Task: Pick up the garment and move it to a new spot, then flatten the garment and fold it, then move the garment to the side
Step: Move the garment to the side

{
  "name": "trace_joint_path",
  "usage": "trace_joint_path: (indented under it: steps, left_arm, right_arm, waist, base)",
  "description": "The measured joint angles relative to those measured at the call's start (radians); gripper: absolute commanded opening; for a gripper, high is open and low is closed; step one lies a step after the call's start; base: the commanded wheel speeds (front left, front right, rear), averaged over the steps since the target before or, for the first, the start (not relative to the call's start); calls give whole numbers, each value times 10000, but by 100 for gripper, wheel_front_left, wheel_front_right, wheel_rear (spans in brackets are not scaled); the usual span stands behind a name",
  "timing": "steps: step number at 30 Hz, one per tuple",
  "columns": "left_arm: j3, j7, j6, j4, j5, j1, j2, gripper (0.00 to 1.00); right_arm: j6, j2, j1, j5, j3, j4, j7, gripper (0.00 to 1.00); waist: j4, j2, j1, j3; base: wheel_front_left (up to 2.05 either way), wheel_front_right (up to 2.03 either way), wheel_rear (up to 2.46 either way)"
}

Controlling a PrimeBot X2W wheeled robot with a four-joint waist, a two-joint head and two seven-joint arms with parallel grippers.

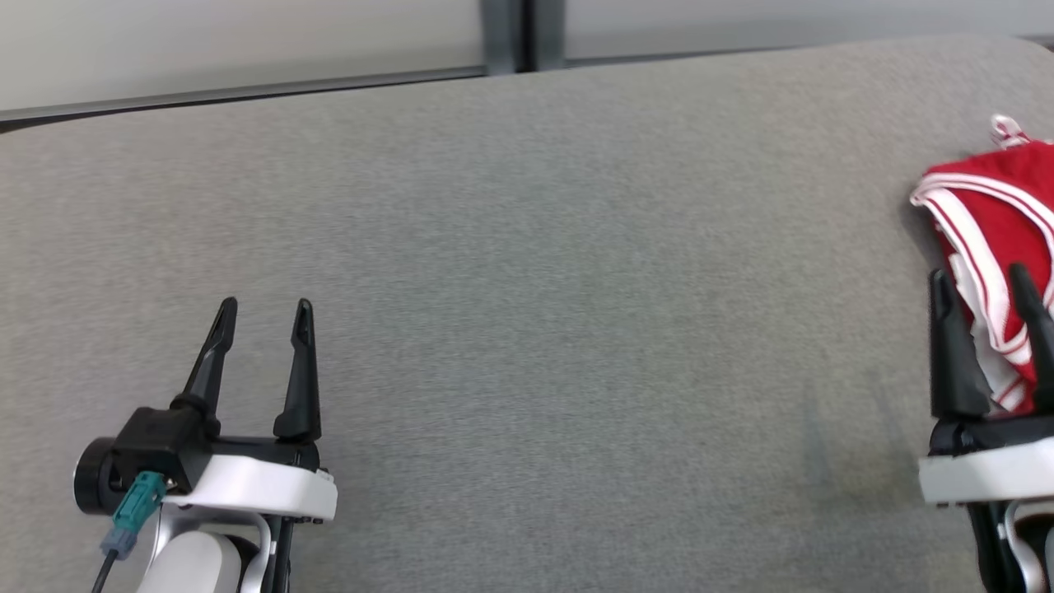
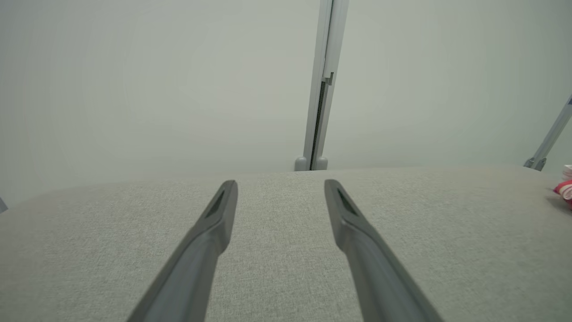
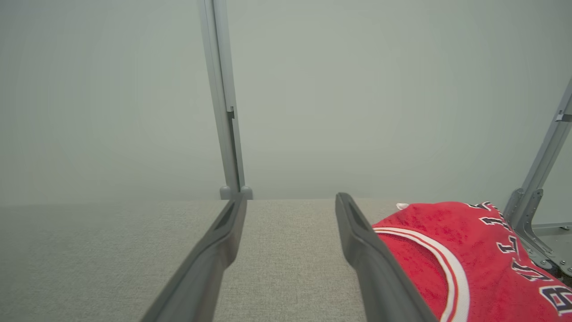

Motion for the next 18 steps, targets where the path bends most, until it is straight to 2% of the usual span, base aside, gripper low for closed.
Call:
trace_joint_path:
  steps: [8,18]
  left_arm:
    - [119,-159,-36,345,-161,740,48,100]
    - [-4,-165,-75,535,-192,1646,221,100]
  right_arm:
    - [-2,324,1141,-286,169,-746,723,100]
    - [-2,548,2417,-368,138,-1080,1195,100]
  waist:
    - [793,0,0,-833]
    - [996,0,0,-1951]
  base:
    - [0,0,0]
    - [0,0,0]
